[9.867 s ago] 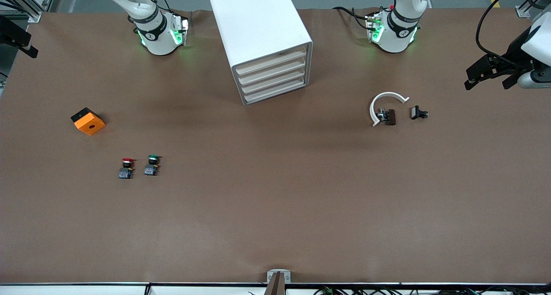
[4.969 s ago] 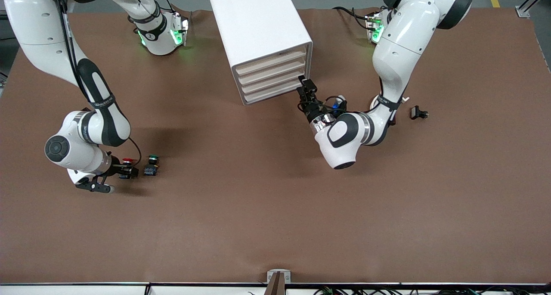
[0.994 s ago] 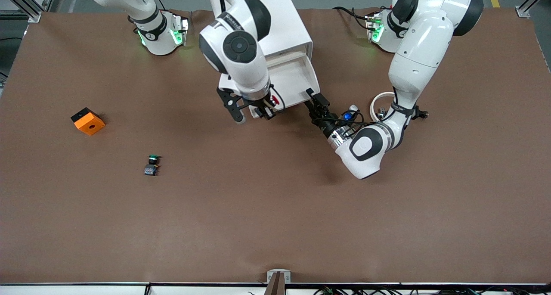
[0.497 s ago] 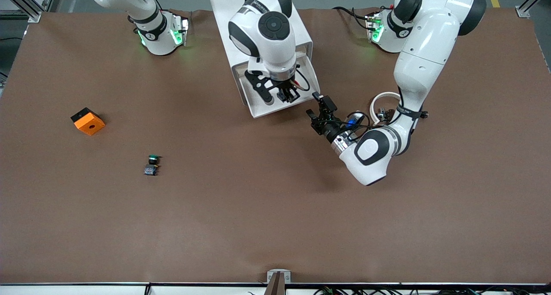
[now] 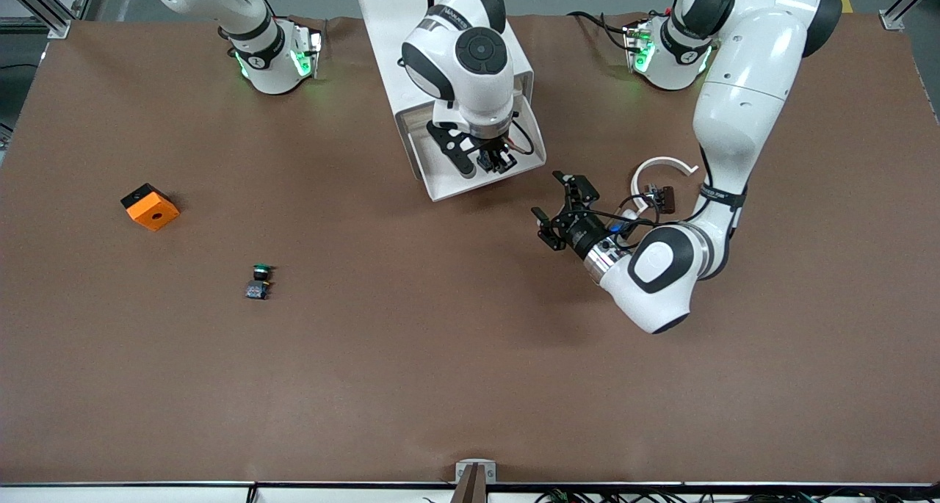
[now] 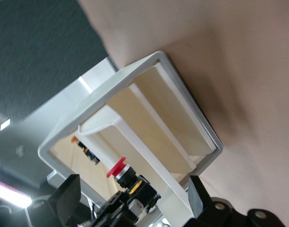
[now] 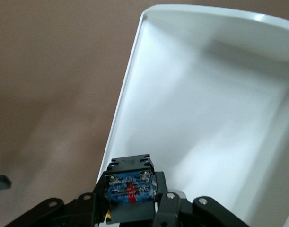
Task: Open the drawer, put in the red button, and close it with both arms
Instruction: 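Lower the button into the drawer while the left gripper releases the handle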
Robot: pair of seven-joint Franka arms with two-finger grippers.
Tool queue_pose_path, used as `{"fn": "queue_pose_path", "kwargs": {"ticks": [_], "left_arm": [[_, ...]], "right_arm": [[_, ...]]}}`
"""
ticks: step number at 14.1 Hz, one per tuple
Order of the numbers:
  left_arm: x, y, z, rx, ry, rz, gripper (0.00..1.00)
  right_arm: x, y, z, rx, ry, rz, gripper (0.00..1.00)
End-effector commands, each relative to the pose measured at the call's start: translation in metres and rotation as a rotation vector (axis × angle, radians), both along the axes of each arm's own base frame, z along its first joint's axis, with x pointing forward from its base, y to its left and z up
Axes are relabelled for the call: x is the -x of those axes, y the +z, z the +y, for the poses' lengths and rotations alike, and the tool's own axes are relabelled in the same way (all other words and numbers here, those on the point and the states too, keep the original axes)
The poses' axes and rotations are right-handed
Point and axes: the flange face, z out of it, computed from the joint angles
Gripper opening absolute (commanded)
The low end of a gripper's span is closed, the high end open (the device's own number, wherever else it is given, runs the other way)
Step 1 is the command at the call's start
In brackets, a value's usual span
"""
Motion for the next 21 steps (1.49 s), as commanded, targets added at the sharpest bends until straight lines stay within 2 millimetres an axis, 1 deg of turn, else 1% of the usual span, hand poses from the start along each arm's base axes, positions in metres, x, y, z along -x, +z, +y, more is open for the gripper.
{"fn": "queue_pose_path", "kwargs": {"ticks": [1, 2, 4, 6, 9, 11, 12, 14, 16, 19, 21], "left_arm": [[-0.013, 0.010, 0.011, 0.087, -0.072, -0.167, 1.00], [-0.019, 0.015, 0.016, 0.108, -0.084, -0.236, 1.00], [-0.026, 0.015, 0.022, 0.100, -0.121, -0.328, 1.00], [-0.034, 0.029, 0.023, 0.127, -0.145, -0.432, 1.00], [-0.042, 0.047, 0.028, 0.209, -0.193, -0.560, 1.00], [-0.045, 0.071, 0.031, 0.221, -0.281, -0.658, 1.00], [-0.045, 0.077, 0.032, 0.230, -0.312, -0.684, 1.00], [-0.046, 0.078, 0.037, 0.244, -0.362, -0.714, 1.00], [-0.047, 0.096, 0.036, 0.240, -0.420, -0.776, 1.00], [-0.053, 0.096, 0.037, 0.224, -0.462, -0.835, 1.00], [-0.055, 0.096, 0.033, 0.195, -0.493, -0.873, 1.00]], "right_arm": [[0.012, -0.006, 0.005, 0.012, 0.014, -0.001, 0.00], [0.018, -0.009, 0.008, 0.016, 0.020, 0.003, 0.00], [0.021, -0.011, 0.009, 0.024, 0.019, 0.009, 0.00], [0.029, -0.017, 0.011, 0.035, 0.026, 0.016, 0.00], [0.036, -0.018, 0.015, 0.035, 0.021, 0.017, 0.00], [0.041, -0.018, 0.020, 0.031, 0.016, 0.013, 0.00], [0.042, -0.017, 0.021, 0.024, 0.013, 0.008, 0.00], [0.042, -0.019, 0.022, 0.022, 0.013, 0.006, 0.00], [0.043, -0.021, 0.026, 0.016, 0.016, 0.001, 0.00], [0.045, -0.027, 0.028, 0.016, 0.004, -0.004, 0.00], [0.045, -0.026, 0.029, 0.016, 0.004, -0.004, 0.00]]}}
